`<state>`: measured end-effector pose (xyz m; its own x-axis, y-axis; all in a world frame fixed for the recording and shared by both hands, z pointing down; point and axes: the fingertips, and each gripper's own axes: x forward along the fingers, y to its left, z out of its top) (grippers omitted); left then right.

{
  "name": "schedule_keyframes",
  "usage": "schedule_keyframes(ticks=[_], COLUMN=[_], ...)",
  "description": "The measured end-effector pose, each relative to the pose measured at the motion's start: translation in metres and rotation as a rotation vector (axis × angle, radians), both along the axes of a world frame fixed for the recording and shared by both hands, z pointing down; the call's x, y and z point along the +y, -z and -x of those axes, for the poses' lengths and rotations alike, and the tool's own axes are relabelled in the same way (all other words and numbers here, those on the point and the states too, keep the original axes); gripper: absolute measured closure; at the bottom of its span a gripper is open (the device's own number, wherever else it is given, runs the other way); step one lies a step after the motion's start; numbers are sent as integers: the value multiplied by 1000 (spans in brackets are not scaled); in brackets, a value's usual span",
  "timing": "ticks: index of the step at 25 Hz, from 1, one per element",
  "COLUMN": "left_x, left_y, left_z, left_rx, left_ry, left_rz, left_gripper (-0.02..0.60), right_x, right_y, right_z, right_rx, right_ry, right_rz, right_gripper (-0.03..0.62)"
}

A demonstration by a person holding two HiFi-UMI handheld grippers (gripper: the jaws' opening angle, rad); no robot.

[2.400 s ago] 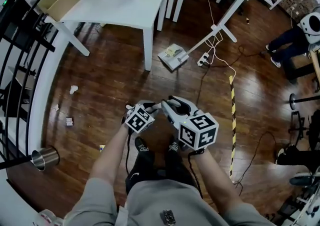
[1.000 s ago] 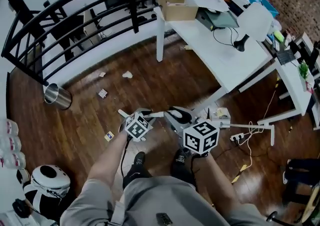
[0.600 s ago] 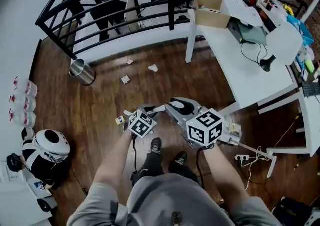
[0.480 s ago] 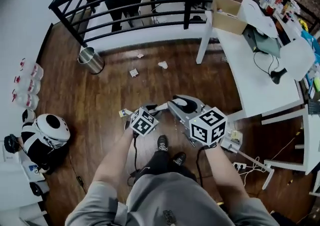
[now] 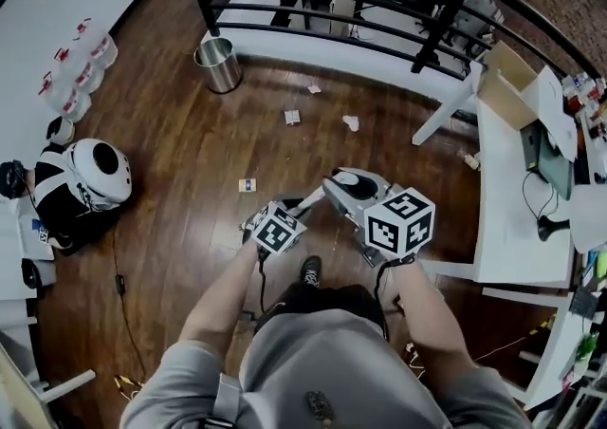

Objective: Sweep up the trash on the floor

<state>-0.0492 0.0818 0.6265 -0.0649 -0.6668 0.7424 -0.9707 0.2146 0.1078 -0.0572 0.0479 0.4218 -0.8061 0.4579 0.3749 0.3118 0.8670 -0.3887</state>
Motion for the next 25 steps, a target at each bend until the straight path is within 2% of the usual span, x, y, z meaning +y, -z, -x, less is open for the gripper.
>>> schedule_keyframes(ticks=[7,11,15,19,25], left_x=[-6,-18,-47,-91,-157], left_y=[-50,-65,-78,-80,-78], left_z=[12,37,57,94,150], left_rx=[78,94,108,92,62], left_ry=[124,217,266,310,304], left_rz=[-14,-26,-29,-49,-60], left_gripper=[472,468,469,470,469], right_x=[-3,-10,-30,-65,-135], right_y=[-47,-65,-76,-76,-74], right_z=[31,55,79,111,161], right_rx=[66,87,87,60,52], right_ry=[154,217,279,300,266], right_rz=[-2,-25,-62,-100,-105], right_gripper=[491,491,491,491,493])
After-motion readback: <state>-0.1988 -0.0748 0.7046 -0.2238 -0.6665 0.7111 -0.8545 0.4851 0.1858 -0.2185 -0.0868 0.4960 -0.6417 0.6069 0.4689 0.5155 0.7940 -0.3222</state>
